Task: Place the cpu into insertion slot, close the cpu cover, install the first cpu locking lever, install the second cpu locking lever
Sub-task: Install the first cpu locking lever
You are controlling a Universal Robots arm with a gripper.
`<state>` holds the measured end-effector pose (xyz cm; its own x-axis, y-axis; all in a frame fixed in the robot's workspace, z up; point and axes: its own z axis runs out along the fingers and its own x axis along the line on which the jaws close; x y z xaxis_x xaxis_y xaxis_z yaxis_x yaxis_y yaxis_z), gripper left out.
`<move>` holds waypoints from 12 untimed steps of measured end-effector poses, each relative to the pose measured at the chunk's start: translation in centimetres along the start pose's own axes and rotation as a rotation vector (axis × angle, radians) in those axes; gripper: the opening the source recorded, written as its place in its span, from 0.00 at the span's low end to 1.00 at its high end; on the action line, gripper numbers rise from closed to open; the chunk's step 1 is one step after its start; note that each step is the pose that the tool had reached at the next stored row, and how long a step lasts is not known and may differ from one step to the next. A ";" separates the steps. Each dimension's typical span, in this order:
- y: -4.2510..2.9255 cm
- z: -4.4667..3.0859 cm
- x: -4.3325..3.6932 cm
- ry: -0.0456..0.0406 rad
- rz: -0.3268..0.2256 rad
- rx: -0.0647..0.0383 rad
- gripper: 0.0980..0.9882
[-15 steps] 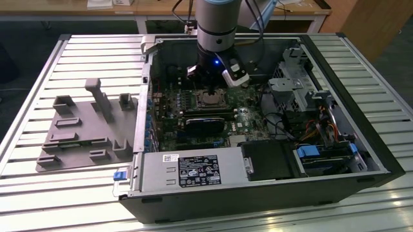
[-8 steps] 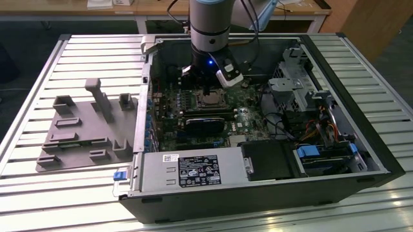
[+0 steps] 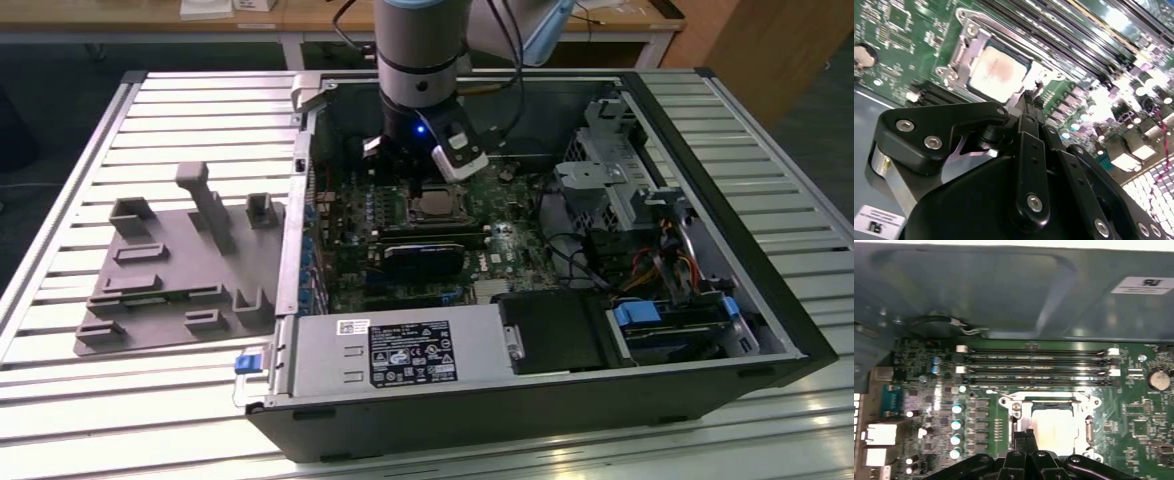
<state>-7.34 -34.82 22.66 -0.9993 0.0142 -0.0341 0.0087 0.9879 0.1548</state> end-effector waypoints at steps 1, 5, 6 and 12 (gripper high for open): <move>0.00 -0.01 0.23 -0.0001 0.000 0.000 0.00; -0.01 -0.04 1.16 -0.0008 0.000 0.000 0.00; -0.02 -0.06 1.70 -0.0012 0.000 0.000 0.00; -0.03 -0.11 3.03 -0.0028 0.000 -0.006 0.00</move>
<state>-10.37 -34.82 22.66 -0.9992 0.0145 -0.0370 0.0084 0.9870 0.1605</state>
